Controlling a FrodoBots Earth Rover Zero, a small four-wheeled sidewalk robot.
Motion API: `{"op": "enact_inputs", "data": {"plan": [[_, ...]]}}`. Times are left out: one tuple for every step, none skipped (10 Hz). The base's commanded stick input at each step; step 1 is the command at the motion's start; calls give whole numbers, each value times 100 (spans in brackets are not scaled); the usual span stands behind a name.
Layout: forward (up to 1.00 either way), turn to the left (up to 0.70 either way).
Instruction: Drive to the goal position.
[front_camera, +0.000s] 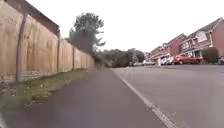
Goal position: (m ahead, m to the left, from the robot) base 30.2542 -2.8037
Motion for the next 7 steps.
{"op": "enact_inputs", "data": {"plan": [[100, 38], [100, 40], [100, 40], [100, 40], [100, 28], [100, 3], [100, 0]]}}
